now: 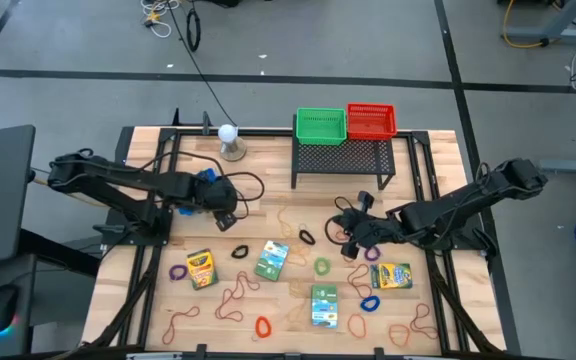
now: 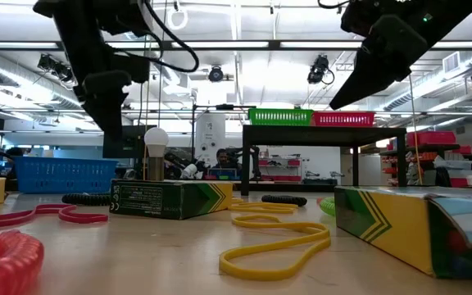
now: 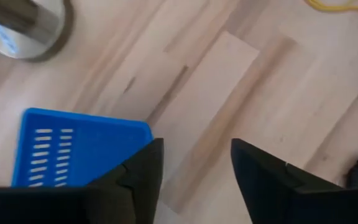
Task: Pick & Place Office Desk Supplies
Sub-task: Put the blue bin on the shelf
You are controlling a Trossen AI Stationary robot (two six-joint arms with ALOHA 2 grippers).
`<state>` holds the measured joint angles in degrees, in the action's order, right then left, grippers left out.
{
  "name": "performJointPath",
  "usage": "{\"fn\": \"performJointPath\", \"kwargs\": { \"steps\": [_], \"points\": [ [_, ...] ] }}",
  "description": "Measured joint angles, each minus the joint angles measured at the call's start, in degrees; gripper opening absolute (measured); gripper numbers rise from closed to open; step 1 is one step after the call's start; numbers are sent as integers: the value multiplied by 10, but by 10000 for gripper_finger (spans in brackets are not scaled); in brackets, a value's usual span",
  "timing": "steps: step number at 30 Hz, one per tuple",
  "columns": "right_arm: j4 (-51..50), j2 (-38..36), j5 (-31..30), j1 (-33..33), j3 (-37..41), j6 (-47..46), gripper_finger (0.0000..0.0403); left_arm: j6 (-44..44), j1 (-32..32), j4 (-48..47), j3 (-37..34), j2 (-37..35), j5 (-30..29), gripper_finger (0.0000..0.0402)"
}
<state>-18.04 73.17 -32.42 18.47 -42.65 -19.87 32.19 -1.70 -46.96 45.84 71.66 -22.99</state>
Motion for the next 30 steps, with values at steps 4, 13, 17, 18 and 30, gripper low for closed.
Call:
{"fn": "performJointPath", "kwargs": {
  "steps": [4,13,17,18,30],
  "points": [
    [3,0,0,0,0,4,11,-14,10,-24,0,20,2,219],
    [3,0,0,1,0,13,11,18,17,-101,0,69,-29,208],
    [4,0,0,1,0,18,11,14,17,-102,0,88,-29,173],
    [4,0,0,1,0,18,11,8,17,-102,0,93,-29,160],
    [6,0,0,1,0,29,11,-32,8,-100,0,127,-36,26]
  ]
}}
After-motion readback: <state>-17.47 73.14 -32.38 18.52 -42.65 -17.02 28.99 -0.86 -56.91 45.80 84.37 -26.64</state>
